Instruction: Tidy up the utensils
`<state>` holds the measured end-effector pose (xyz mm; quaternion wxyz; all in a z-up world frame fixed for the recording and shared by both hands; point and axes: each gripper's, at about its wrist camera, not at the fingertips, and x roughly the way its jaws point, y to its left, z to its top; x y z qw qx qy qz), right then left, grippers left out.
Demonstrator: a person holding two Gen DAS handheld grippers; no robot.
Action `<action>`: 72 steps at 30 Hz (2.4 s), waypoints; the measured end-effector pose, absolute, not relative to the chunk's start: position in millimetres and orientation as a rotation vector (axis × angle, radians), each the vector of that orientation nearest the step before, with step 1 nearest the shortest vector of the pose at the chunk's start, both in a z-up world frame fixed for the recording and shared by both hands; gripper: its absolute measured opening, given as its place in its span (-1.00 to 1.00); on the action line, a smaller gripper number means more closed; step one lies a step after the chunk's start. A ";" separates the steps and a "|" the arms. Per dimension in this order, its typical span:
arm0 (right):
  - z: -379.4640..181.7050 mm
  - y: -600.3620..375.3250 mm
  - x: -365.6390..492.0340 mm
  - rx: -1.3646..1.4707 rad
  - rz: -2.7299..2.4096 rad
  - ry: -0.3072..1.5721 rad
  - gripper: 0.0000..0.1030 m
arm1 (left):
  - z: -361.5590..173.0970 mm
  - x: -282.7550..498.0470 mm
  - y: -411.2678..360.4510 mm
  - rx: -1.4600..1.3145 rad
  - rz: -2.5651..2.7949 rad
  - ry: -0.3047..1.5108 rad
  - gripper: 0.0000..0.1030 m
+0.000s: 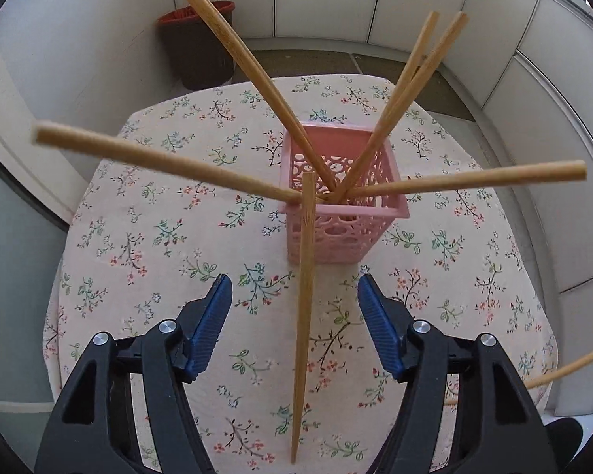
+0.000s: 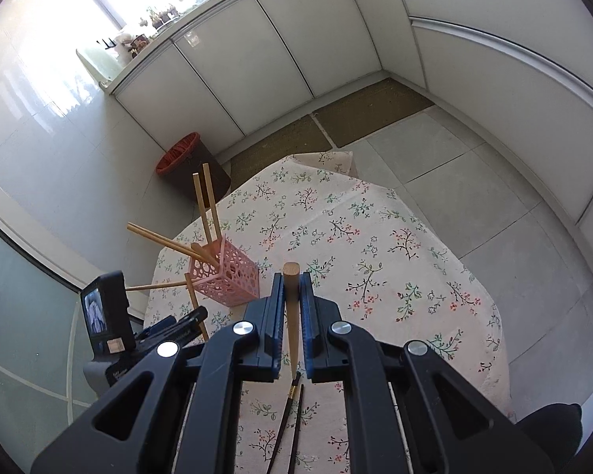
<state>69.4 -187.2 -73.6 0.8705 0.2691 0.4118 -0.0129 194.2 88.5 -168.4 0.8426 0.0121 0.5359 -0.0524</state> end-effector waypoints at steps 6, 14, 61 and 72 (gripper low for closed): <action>-71.8 -187.0 71.6 0.548 -0.017 0.855 -0.84 | -171.2 202.2 78.7 0.039 -0.109 1.109 -0.88; -54.6 -190.0 62.4 0.549 0.022 0.817 -0.84 | -79.1 131.1 81.0 -0.017 -0.217 0.881 -0.89; 40.7 -130.3 96.9 0.433 0.209 0.600 -0.85 | 4.8 110.6 170.5 -0.373 0.105 0.419 0.19; 44.2 -92.0 166.0 0.386 0.129 0.507 -0.85 | -12.6 78.6 179.9 -0.241 0.166 0.448 0.20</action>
